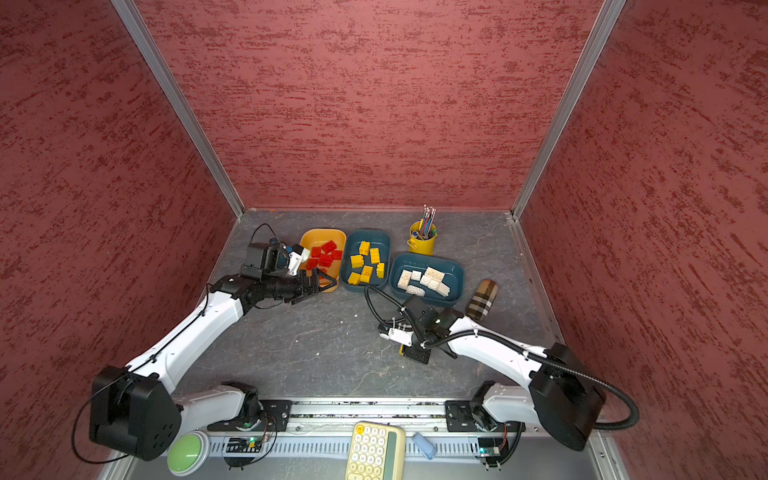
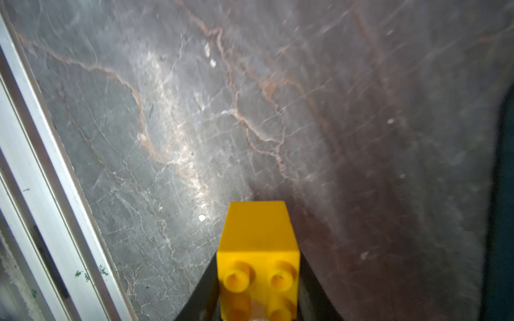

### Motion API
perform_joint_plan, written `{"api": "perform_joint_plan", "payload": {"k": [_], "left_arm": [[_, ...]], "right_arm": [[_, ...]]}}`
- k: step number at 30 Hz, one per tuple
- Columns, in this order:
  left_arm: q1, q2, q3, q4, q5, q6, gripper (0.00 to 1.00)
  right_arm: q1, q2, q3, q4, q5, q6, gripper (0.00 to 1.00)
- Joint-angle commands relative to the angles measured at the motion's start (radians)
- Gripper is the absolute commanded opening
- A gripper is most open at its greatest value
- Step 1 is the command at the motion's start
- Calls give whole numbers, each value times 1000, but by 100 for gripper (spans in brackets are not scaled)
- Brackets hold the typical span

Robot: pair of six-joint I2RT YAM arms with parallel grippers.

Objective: Sort the legos into containers by color
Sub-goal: 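Move the right gripper to the yellow 2x2 brick and grasp it, then carry the yellow brick into the nearer teal tub and release it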

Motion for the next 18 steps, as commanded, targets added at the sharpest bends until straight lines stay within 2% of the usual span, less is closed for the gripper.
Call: {"api": "perform_joint_plan", "payload": {"k": [1, 5, 10, 14, 18], "left_arm": [[9, -7, 3, 5, 2, 22, 99], [10, -9, 14, 5, 8, 25, 99], [30, -21, 14, 7, 13, 33, 99], [45, -39, 14, -3, 6, 44, 99], [65, -56, 8, -15, 4, 49, 99]], "right_arm": [[-73, -35, 76, 128, 33, -46, 15], [-170, 32, 176, 273, 19, -65, 17], [-234, 264, 358, 436, -38, -43, 19], [-236, 474, 542, 446, -79, -31, 19], [-235, 621, 671, 426, -164, -19, 24]]}}
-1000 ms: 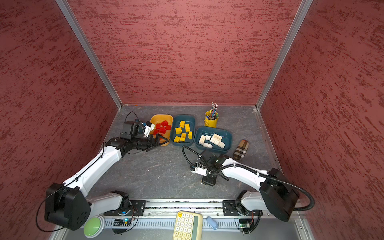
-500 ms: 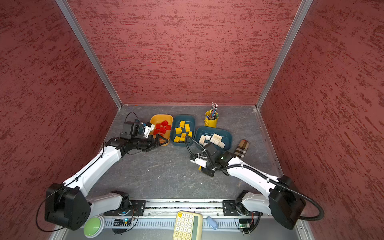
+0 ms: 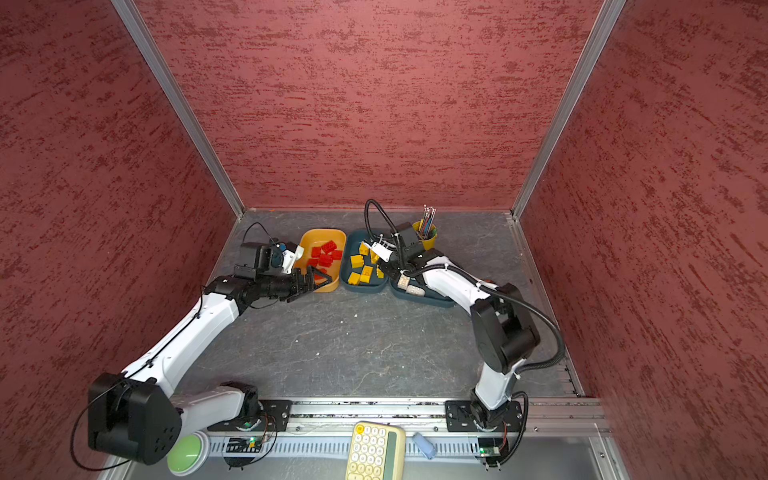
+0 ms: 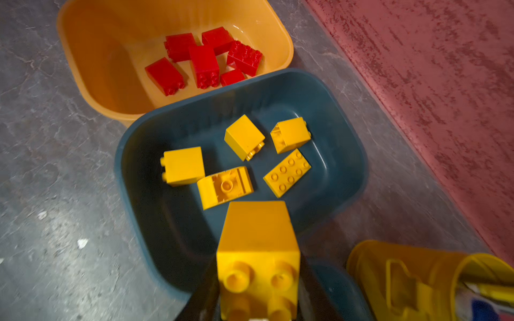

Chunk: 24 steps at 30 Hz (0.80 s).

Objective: Sort the legos into containers by color
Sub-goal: 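Carry the yellow brick into the nearer teal tub and release it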

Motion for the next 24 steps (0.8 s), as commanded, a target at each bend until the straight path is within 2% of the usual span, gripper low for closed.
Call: {"api": "perform_joint_plan", "payload": {"k": [1, 7, 8, 10, 12, 16, 21, 24], "left_arm": [[19, -28, 7, -10, 2, 31, 99], [38, -23, -8, -6, 4, 35, 99], [39, -19, -9, -4, 3, 35, 99], [40, -12, -9, -4, 4, 37, 99], [41, -9, -9, -1, 3, 39, 99], [51, 2, 6, -8, -1, 49, 99], [79, -1, 13, -9, -52, 65, 99], [107, 1, 11, -7, -123, 74, 99]], "right_arm": [[4, 78, 87, 4, -122, 1, 26], [23, 163, 131, 21, -180, 17, 34], [22, 168, 131, 21, -166, 19, 38], [23, 160, 124, 16, -141, 17, 54], [18, 128, 91, 32, -118, 15, 60], [-25, -1, -39, 82, -109, 35, 66], [-151, -242, -307, 228, -105, 143, 73], [-245, -389, -446, 283, -53, 235, 83]]}}
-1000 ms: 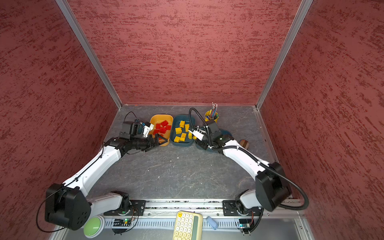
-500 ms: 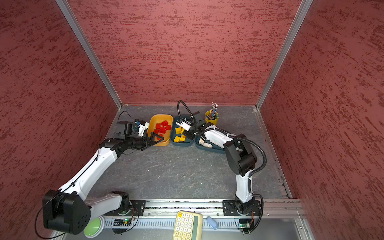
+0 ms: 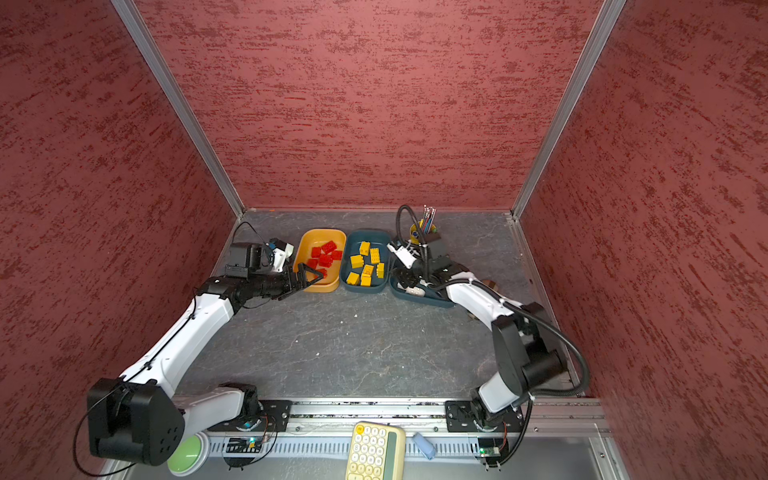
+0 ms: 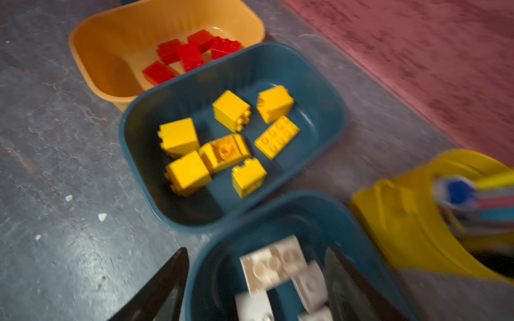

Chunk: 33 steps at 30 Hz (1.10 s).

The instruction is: Sort the legos into containers by color

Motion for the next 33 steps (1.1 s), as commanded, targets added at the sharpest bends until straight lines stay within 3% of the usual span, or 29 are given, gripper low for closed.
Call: {"api": "perform_joint_plan", "payload": {"k": [1, 4, 9, 11, 14, 16, 22, 28, 33], "left_arm": [[32, 3, 13, 2, -105, 37, 100], [64, -8, 10, 1, -240, 61, 99], [113, -44, -67, 110, -569, 81, 99], [127, -56, -138, 202, -672, 71, 100], [145, -54, -212, 320, -730, 61, 99], [144, -42, -262, 414, -781, 88, 99], [147, 40, -369, 687, -811, 198, 99], [155, 89, -440, 880, -694, 328, 99], [185, 120, -463, 995, -599, 352, 100]], "right_arm": [[-100, -125, -111, 109, 63, 129, 85], [-194, -207, -178, 140, 116, 237, 88], [-376, -298, -303, 295, 148, 552, 99], [-387, -320, -335, 286, 279, 557, 99], [-393, -343, -393, 303, 569, 588, 99], [-403, -348, -436, 347, 634, 572, 99], [-405, -260, -557, 602, 620, 527, 99], [-405, -189, -609, 819, 547, 480, 99], [-404, -161, -609, 883, 521, 461, 99]]}}
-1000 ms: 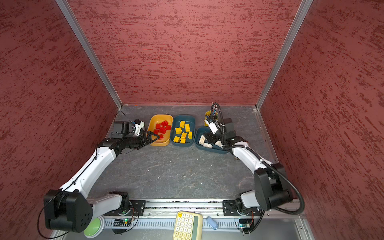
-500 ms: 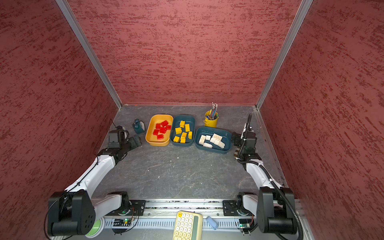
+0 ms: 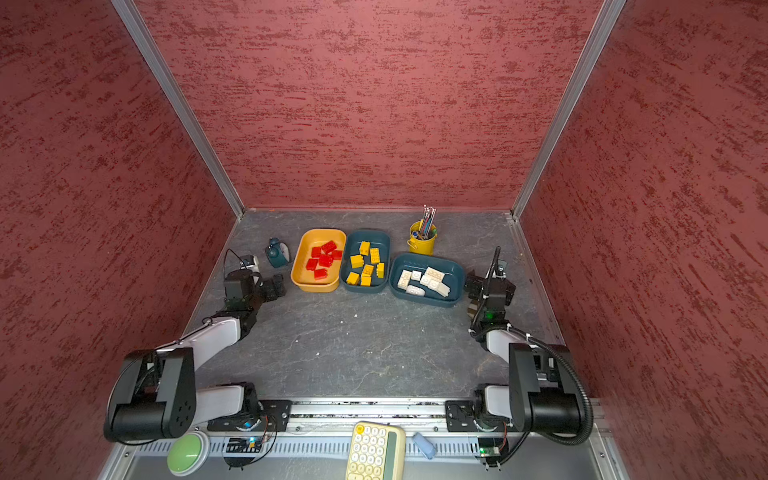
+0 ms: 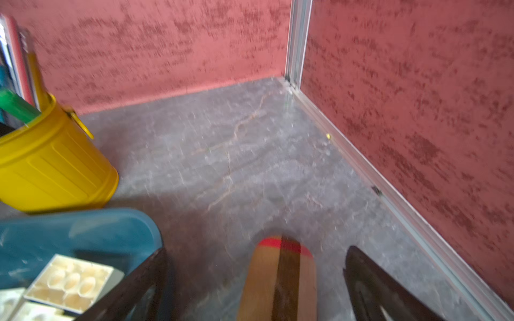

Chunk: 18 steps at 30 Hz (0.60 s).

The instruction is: Sort the legos into containers by color

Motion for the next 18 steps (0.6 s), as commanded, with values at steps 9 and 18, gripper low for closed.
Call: {"api": "perform_joint_plan", "payload": {"k": [9, 18], "left_arm": [[30, 46, 9, 173, 147, 46, 99], [30, 43, 36, 148, 162, 46, 99]], "right_arm": [[0, 16, 28, 61, -14, -28, 99], [0, -30, 16, -4, -19, -53, 99]]}}
